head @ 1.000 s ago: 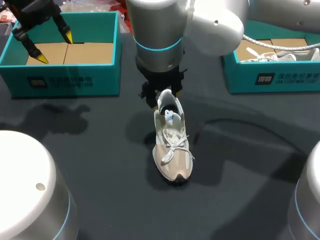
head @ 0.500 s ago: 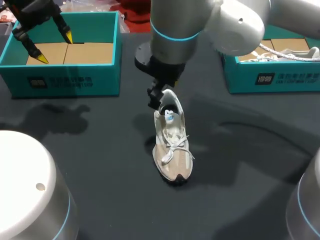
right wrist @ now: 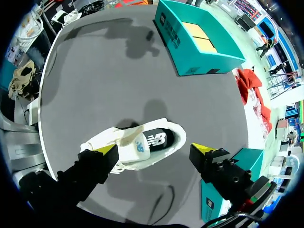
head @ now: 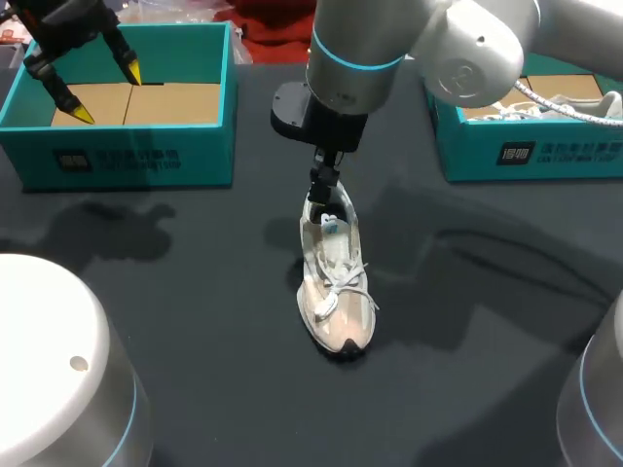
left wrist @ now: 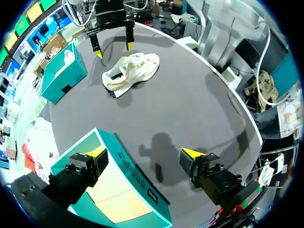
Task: Take the shoe out of the shoebox, open the shoe tongue, remove and reinsert the insole, then place the shoe into the shoebox
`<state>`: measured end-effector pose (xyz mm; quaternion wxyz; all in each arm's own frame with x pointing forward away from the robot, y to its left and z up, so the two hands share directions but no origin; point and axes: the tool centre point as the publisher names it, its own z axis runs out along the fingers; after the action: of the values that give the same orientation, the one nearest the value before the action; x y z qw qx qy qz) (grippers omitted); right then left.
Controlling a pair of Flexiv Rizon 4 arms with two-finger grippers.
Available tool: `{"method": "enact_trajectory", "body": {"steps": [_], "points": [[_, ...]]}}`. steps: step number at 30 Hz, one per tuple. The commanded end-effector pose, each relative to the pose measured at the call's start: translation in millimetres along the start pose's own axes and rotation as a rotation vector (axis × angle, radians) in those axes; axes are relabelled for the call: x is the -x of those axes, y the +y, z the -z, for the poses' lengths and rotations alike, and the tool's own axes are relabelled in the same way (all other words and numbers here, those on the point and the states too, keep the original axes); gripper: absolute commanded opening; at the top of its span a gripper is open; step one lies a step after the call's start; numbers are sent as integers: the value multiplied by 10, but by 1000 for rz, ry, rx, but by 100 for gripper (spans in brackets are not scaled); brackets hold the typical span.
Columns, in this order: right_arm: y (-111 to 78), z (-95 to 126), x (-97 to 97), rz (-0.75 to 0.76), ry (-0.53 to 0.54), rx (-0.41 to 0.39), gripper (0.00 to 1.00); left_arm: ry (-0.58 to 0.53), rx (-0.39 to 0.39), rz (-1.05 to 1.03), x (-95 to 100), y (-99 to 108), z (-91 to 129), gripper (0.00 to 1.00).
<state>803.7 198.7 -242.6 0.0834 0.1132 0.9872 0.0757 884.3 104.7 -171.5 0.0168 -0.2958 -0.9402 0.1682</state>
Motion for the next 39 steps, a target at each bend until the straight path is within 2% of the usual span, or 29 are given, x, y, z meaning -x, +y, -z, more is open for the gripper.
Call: {"method": "enact_trajectory", "body": {"steps": [1, 5, 8, 12, 14, 22, 33, 39], "points": [[112, -9, 1, -1, 0, -55, 100, 1, 3, -1, -5, 1, 2, 100], [112, -9, 1, -1, 0, -55, 100, 1, 3, -1, -5, 1, 2, 100], [173, -69, 63, 68, 10, -74, 100, 1, 3, -1, -5, 1, 2, 100], [237, -174, 167, 164, -25, -146, 100, 1, 3, -1, -5, 1, 2, 100], [246, -249, 230, 198, 2, -169, 100, 1, 3, -1, -5, 1, 2, 100], [234, -466, 383, 229, 37, -132, 100, 1, 3, -1, -5, 1, 2, 100], [123, -715, 452, 275, 45, -152, 100, 1, 3, -1, -5, 1, 2, 100], [50, -841, 485, 283, 57, -160, 84, 1, 3, -1, -5, 1, 2, 100]]}}
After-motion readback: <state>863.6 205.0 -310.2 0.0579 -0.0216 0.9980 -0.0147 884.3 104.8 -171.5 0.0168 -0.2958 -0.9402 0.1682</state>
